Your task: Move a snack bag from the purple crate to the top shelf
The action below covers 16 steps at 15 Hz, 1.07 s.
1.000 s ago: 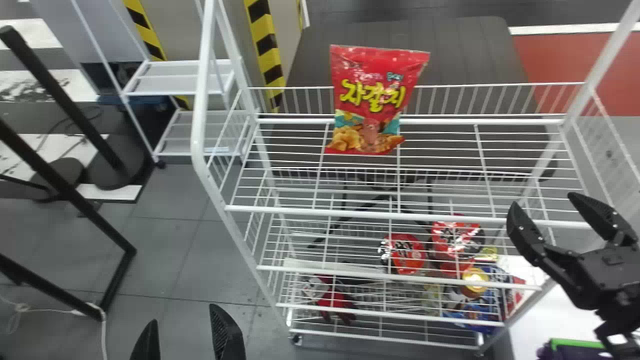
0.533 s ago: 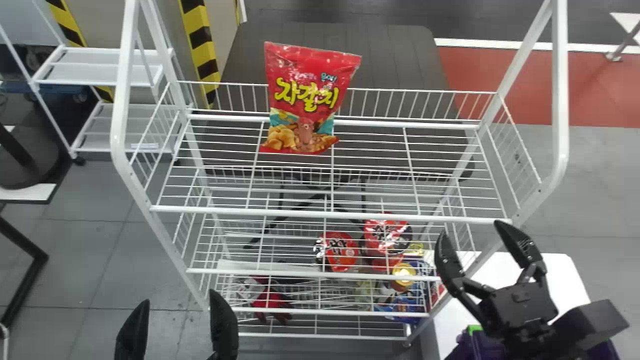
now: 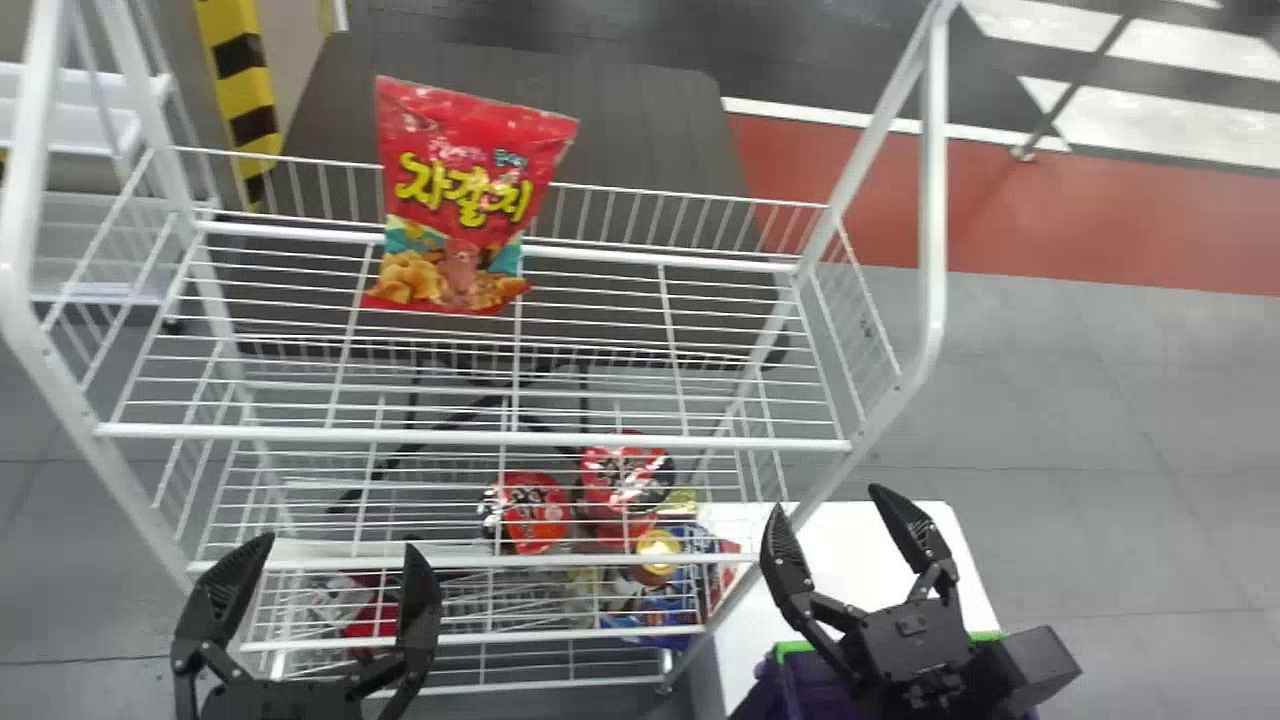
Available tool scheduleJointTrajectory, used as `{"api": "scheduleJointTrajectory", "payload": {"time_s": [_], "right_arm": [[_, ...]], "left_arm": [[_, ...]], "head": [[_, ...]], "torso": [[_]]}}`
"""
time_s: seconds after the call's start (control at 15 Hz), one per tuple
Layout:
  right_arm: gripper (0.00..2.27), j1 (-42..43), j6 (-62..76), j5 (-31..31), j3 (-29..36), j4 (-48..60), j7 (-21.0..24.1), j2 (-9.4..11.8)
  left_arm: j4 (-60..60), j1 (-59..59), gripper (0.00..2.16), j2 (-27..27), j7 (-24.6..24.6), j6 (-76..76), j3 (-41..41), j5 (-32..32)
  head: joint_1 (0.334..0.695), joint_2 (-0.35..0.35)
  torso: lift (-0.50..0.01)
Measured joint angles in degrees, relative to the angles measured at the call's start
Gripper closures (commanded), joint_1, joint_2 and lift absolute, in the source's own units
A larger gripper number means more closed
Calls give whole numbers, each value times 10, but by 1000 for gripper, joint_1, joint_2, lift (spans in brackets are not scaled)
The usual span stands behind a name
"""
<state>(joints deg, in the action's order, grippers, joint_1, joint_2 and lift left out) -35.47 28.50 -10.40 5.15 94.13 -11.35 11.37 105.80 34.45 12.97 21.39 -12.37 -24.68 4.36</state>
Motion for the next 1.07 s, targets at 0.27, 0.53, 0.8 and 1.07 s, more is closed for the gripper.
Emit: {"api": "scheduleJointTrajectory", "payload": {"time_s": [0.27,0.53,0.8,1.07], "right_arm": [[124,-17,38,-3,24,-9,-4,-1],[124,-25,64,-9,44,-23,-9,-3],[124,-30,73,-10,51,-24,-10,-2],[124,-30,72,-10,51,-26,-10,-3]], "left_arm": [[55,-52,107,-1,0,159,-35,1],[63,-144,103,-21,1,269,-68,-5],[42,-209,113,-37,0,286,-67,-44],[-20,-268,113,-71,12,293,-71,-87]], "head": [[695,-350],[695,-350],[695,-350],[695,-350]], "torso": [[0],[0],[0],[0]]}}
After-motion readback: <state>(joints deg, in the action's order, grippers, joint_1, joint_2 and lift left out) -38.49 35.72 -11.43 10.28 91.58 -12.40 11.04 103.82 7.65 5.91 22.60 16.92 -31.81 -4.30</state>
